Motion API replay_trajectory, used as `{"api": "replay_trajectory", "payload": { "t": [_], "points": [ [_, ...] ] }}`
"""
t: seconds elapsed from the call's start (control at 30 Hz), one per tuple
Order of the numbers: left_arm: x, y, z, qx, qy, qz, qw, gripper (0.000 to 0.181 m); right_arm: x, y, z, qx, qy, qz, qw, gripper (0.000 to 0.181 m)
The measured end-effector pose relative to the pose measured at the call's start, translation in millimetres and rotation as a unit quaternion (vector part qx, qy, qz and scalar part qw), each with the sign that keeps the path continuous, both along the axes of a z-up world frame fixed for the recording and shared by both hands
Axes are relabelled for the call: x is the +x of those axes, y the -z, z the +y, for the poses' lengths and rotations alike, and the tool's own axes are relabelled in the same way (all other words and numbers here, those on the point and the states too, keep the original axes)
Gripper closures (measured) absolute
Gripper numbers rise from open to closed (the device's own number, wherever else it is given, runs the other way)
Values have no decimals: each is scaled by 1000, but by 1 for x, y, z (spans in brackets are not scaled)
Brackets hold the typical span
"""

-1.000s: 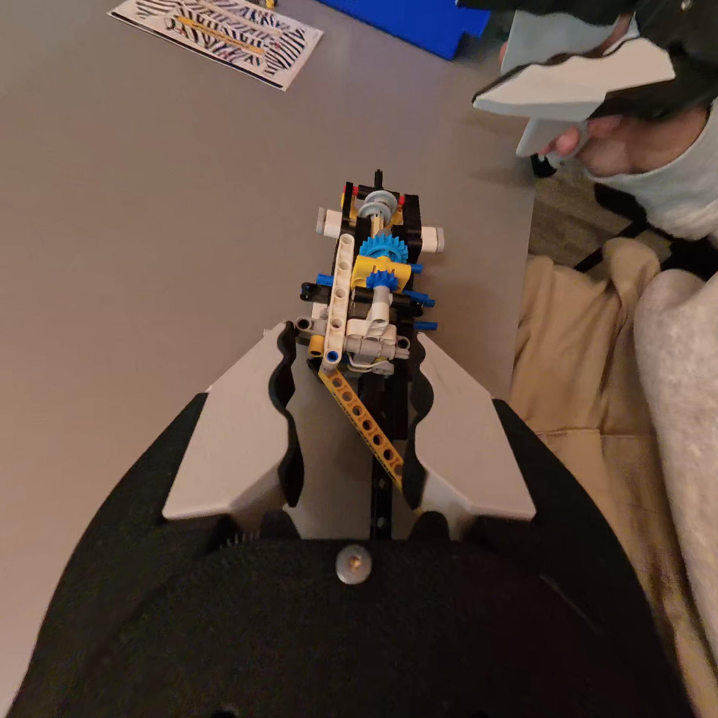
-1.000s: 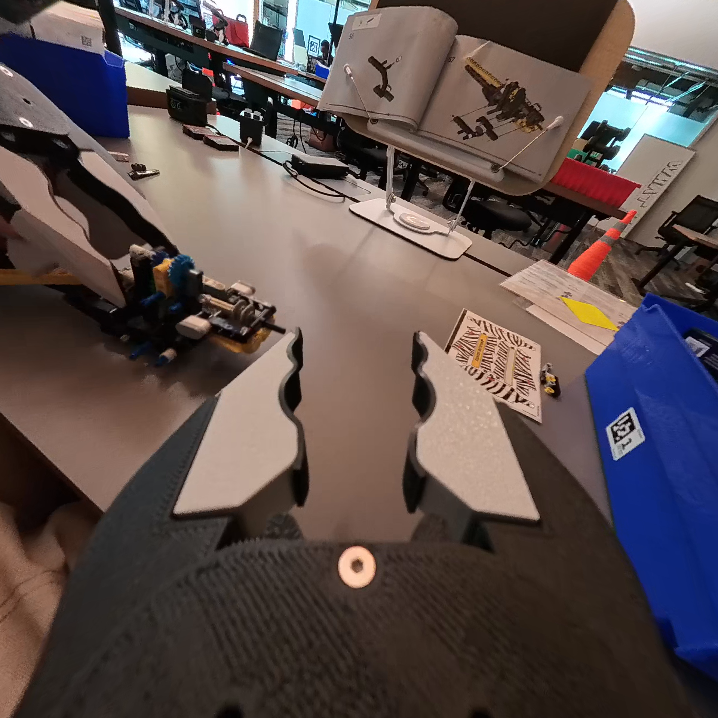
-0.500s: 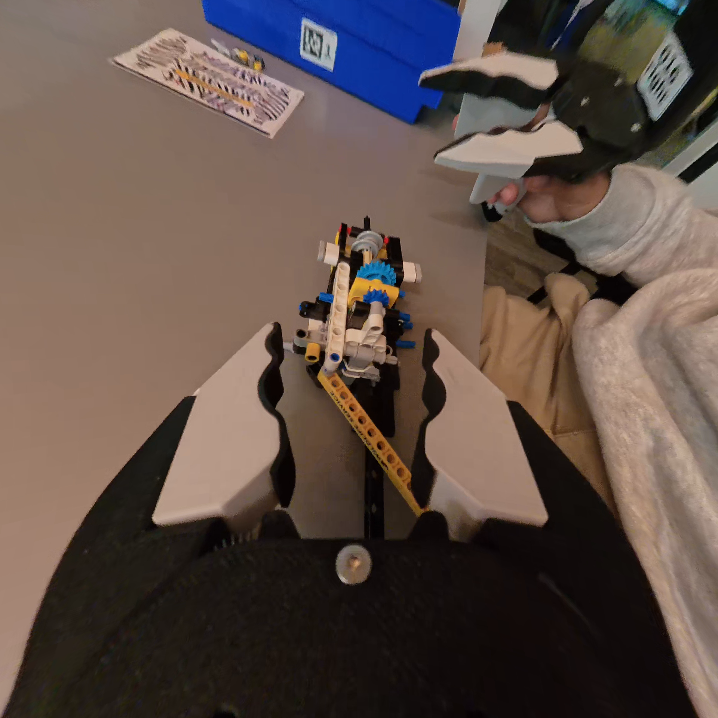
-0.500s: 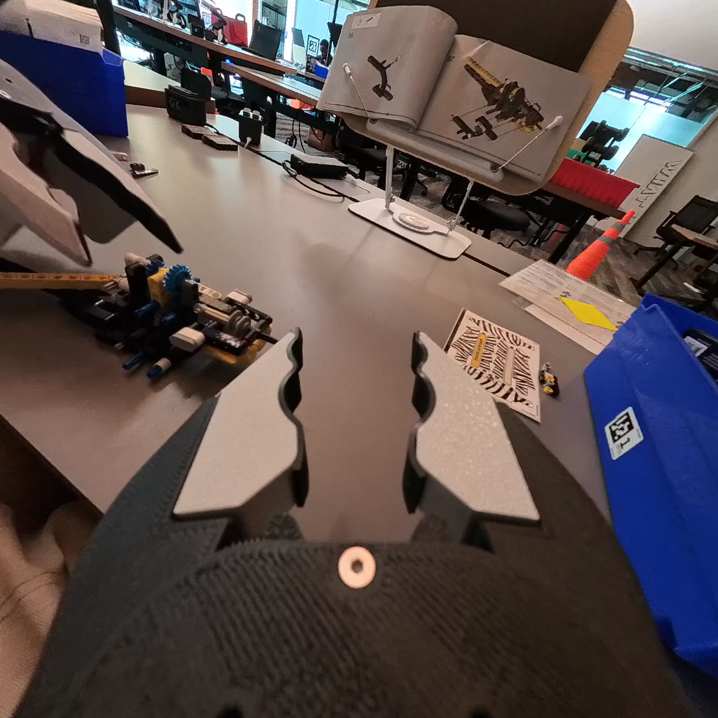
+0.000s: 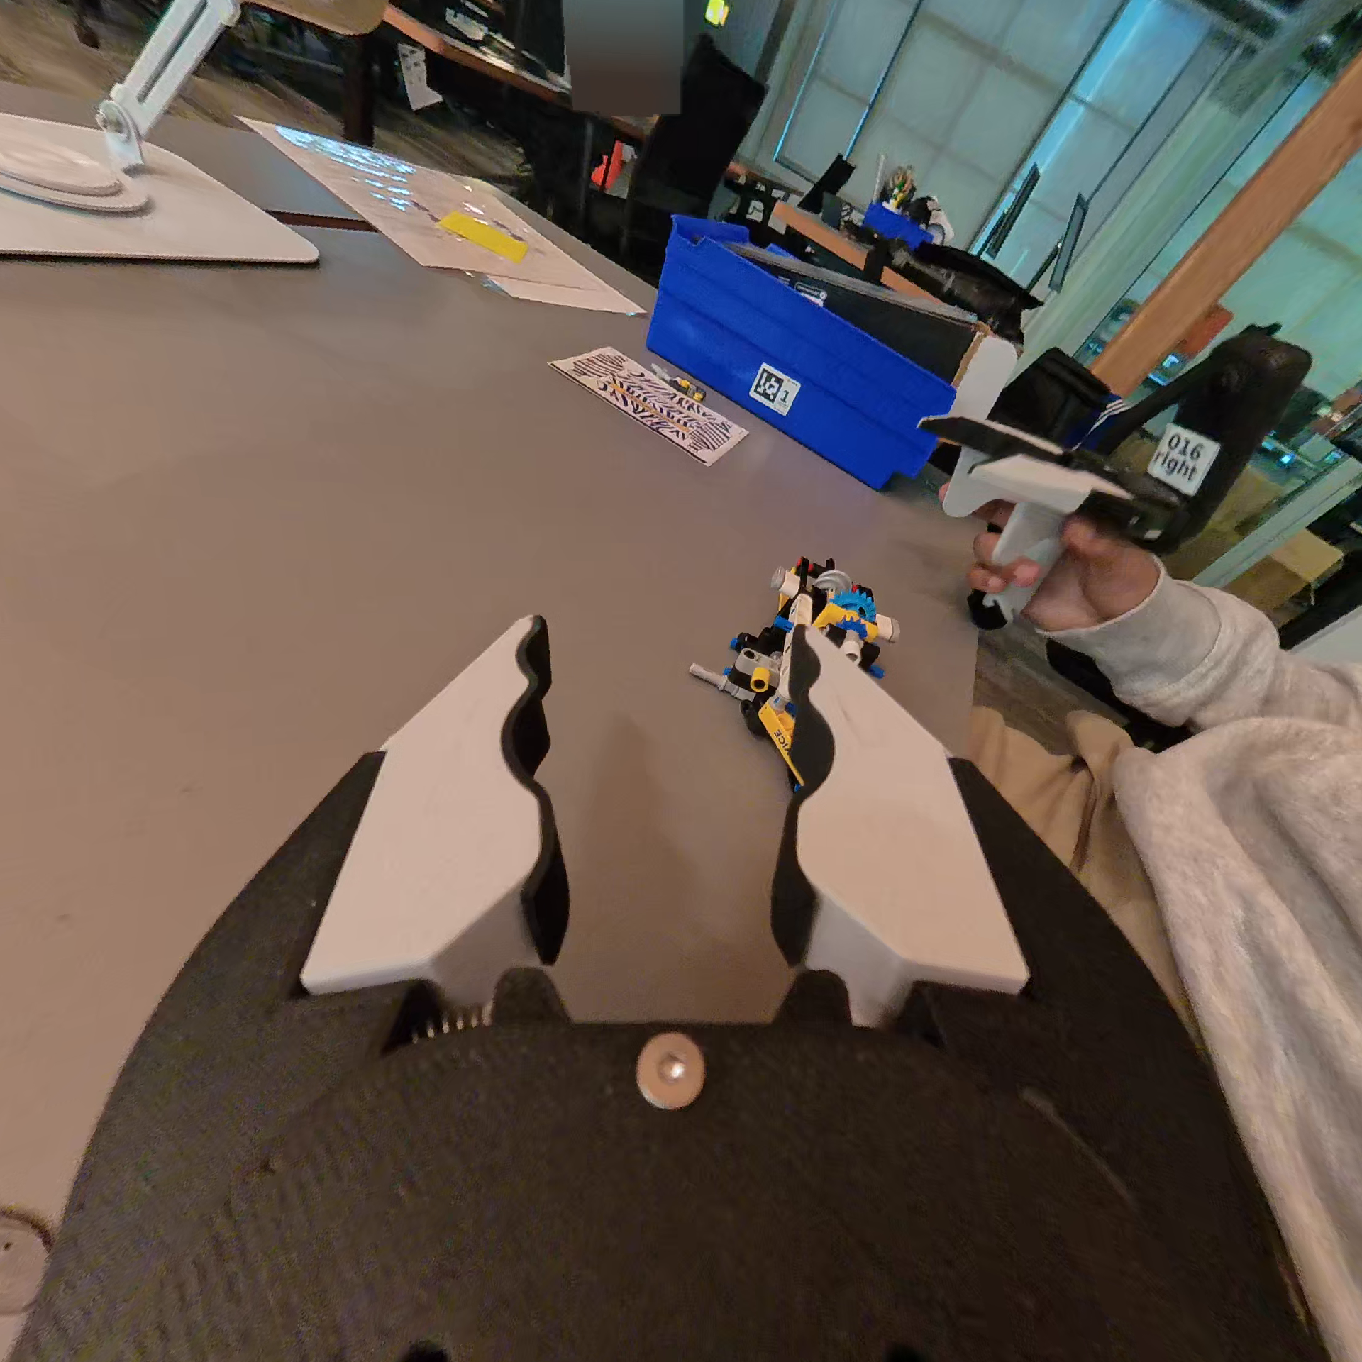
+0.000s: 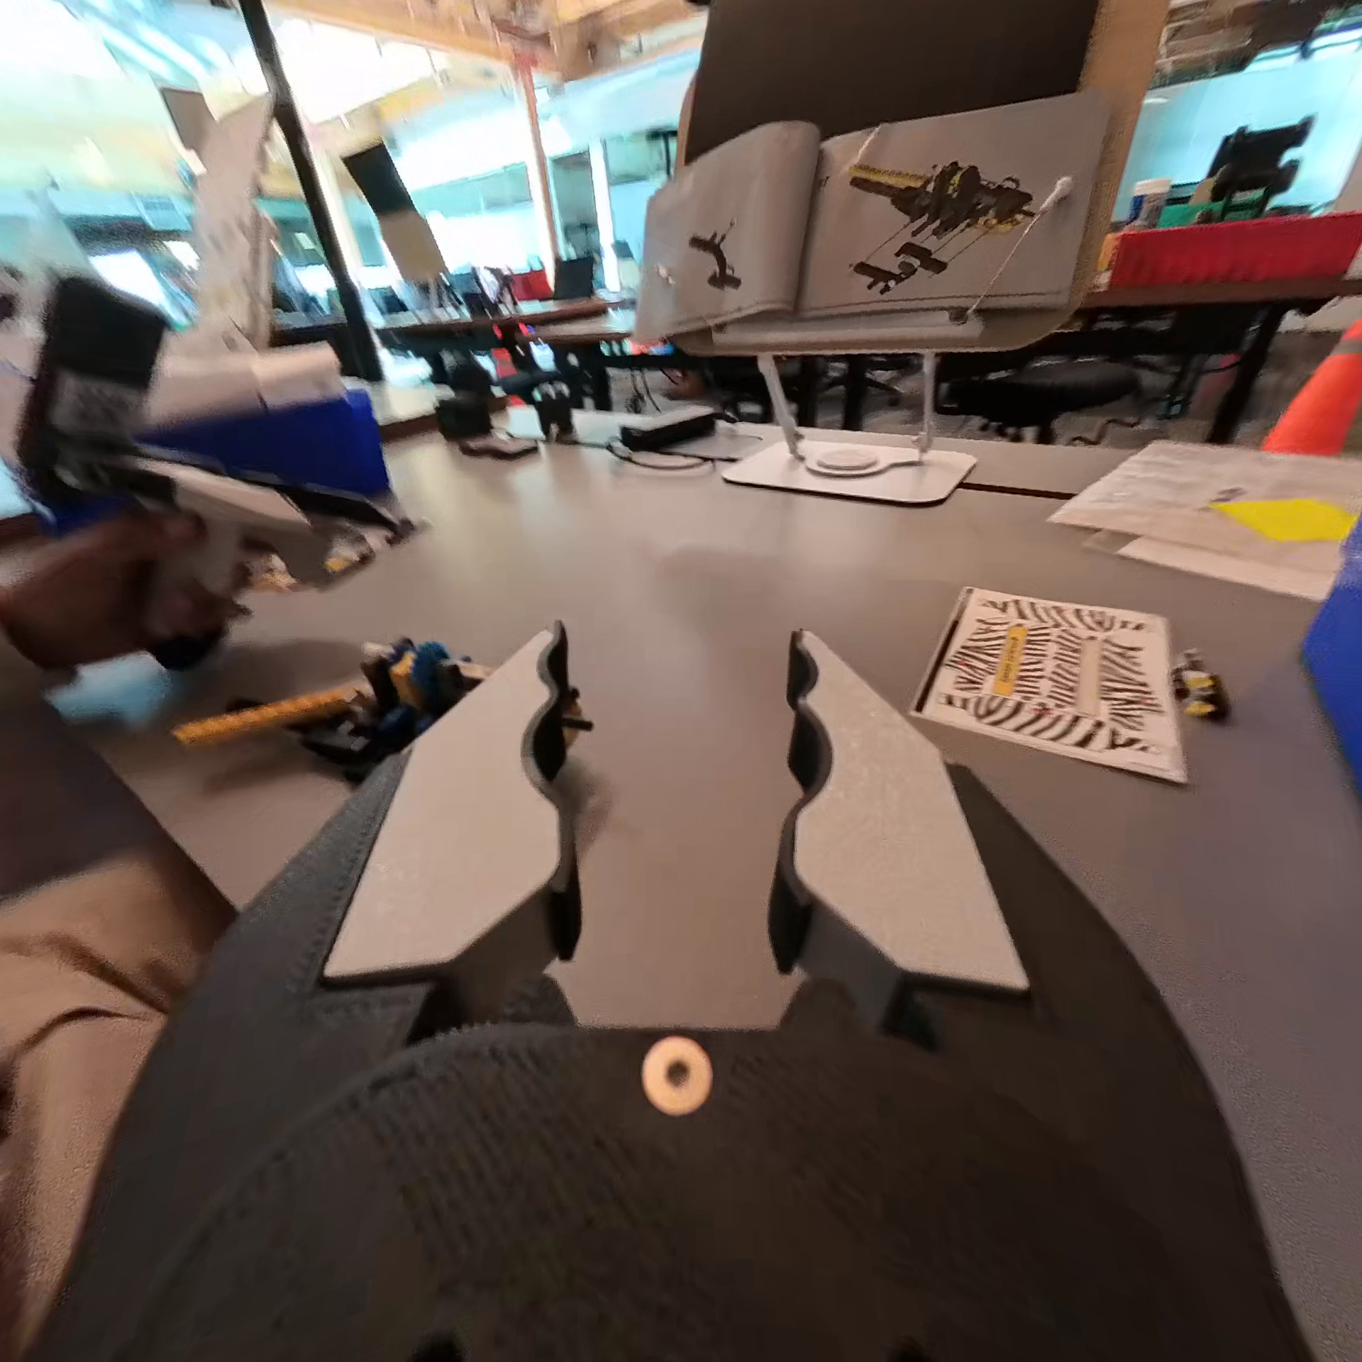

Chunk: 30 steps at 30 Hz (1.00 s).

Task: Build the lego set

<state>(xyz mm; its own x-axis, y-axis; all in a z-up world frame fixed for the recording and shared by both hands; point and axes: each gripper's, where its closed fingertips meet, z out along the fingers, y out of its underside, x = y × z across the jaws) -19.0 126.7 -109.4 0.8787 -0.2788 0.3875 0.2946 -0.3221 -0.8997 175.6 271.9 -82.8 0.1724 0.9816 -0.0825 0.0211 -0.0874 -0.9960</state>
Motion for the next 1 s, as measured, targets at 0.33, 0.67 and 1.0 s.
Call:
{"api": "replay_trajectory", "payload": {
  "t": [0.33, 0.67, 1.0],
  "points": [
    [6, 10, 5, -18, 6, 16, 1000, 119, 7, -29, -14, -37, -61, 95, 993, 113],
    [11, 9, 6, -14, 18, 18, 1000, 118, 5, -22, -12, -58, -63, 84, 993, 112],
    [24, 15, 8, -28, 39, 40, 998, 114, 4, -12, -3, -70, -40, 61, 995, 118]
  ]
}}
